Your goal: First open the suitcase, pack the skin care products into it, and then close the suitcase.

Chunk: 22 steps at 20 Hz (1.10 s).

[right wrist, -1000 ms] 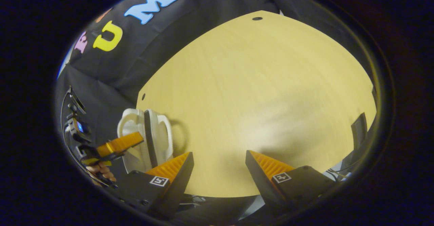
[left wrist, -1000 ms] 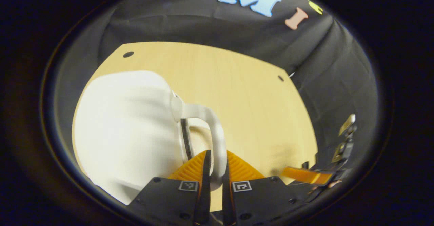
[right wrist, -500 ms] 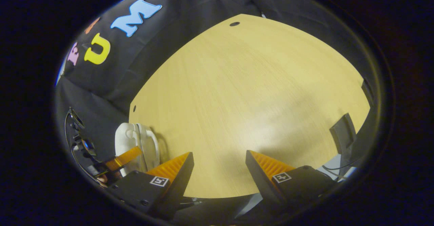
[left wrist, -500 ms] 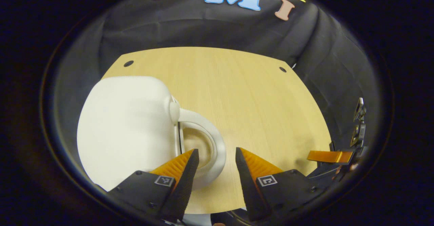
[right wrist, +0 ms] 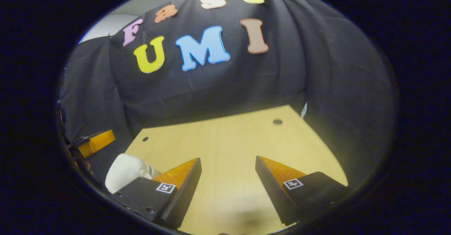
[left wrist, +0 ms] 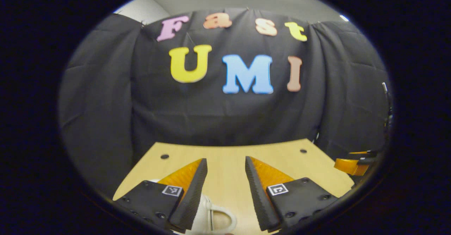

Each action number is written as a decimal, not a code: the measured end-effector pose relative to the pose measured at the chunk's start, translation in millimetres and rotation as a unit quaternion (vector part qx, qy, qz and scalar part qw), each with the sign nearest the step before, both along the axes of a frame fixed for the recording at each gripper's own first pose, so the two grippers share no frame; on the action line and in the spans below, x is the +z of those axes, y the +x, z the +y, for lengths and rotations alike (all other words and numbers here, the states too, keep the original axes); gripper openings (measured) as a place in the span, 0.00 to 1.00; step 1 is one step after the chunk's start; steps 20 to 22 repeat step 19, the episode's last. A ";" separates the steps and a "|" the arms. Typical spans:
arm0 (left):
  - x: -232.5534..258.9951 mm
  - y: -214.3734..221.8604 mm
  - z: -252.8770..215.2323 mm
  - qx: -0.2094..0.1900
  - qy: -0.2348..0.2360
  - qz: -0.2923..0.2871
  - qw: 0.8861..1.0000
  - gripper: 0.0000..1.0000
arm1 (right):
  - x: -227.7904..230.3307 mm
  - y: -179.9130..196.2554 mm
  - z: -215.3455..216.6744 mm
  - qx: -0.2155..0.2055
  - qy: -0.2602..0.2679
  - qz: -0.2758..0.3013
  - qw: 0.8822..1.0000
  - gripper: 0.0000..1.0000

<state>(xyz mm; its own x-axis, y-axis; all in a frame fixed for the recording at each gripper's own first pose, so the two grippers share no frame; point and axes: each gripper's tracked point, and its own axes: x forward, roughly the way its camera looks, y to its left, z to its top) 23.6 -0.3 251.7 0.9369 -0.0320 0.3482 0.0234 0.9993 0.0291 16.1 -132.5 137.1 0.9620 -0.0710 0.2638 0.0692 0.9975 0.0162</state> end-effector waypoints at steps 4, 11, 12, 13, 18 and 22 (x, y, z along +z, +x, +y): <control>31.3 -27.1 -13.4 0.057 0.037 -0.108 0.992 0.97 | 90.3 -45.2 -1.2 -0.025 -0.058 -0.224 0.972 0.95; -32.2 -9.0 -136.9 0.035 -0.024 -0.096 0.995 0.96 | 70.9 -27.4 -22.5 0.030 -0.138 -0.247 0.959 0.95; -32.6 -11.0 -155.0 0.037 -0.027 -0.097 0.994 0.96 | 68.0 -26.8 -32.9 0.042 -0.131 -0.243 0.960 0.95; -30.8 -15.2 -170.2 0.040 -0.031 -0.102 0.993 0.96 | 62.1 -28.6 -50.2 0.052 -0.125 -0.237 0.962 0.94; -60.7 -27.8 -233.5 0.056 -0.077 -0.099 0.991 0.96 | 8.9 -9.6 -155.5 0.070 -0.119 -0.170 0.976 0.94; -70.8 -24.0 -242.0 0.059 -0.083 -0.084 0.991 0.98 | -7.8 4.0 -185.4 0.067 -0.113 -0.148 0.980 0.94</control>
